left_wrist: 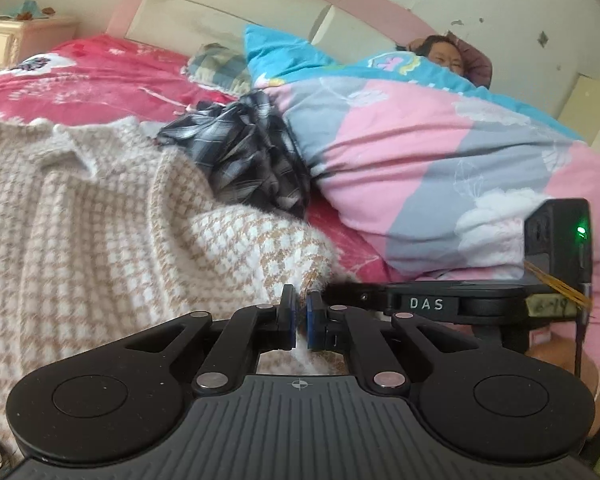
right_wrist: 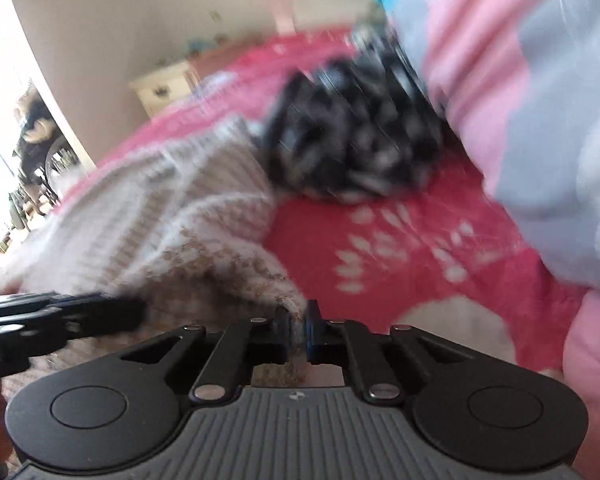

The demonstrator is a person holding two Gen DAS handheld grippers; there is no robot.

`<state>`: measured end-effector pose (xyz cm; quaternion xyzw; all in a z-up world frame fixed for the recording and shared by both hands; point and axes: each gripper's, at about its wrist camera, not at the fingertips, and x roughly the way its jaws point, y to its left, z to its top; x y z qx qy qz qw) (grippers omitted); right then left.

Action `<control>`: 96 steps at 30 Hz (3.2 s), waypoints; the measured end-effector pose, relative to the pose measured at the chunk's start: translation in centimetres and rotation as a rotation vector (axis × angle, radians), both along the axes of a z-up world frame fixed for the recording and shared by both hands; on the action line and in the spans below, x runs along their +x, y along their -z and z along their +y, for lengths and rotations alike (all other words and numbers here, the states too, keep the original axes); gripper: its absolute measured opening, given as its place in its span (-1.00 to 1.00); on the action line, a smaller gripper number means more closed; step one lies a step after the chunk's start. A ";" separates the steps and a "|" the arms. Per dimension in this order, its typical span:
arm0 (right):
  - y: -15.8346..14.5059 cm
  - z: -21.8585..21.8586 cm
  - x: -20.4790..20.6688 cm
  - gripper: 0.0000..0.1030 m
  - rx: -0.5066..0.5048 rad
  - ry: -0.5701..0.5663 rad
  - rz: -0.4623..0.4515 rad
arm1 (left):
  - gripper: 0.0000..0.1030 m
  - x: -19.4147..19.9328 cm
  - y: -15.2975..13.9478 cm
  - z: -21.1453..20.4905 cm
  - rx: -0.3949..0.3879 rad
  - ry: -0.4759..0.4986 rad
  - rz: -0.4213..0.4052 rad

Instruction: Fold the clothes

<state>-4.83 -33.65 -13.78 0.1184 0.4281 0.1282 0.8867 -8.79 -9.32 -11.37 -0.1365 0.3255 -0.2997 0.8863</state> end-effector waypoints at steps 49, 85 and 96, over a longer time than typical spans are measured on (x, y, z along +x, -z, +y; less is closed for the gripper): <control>5.9 -5.3 -1.5 -0.83 0.397 0.081 -0.061 | -0.55 18.3 1.1 -1.5 0.207 -0.273 0.351; 2.3 -3.8 -5.1 -0.29 0.181 0.279 -0.064 | 0.06 -4.5 -6.8 14.9 -0.136 -0.466 0.463; -8.3 -3.0 -20.4 -0.20 0.223 0.191 0.151 | -0.02 -14.2 -2.1 13.3 -0.322 -0.475 0.571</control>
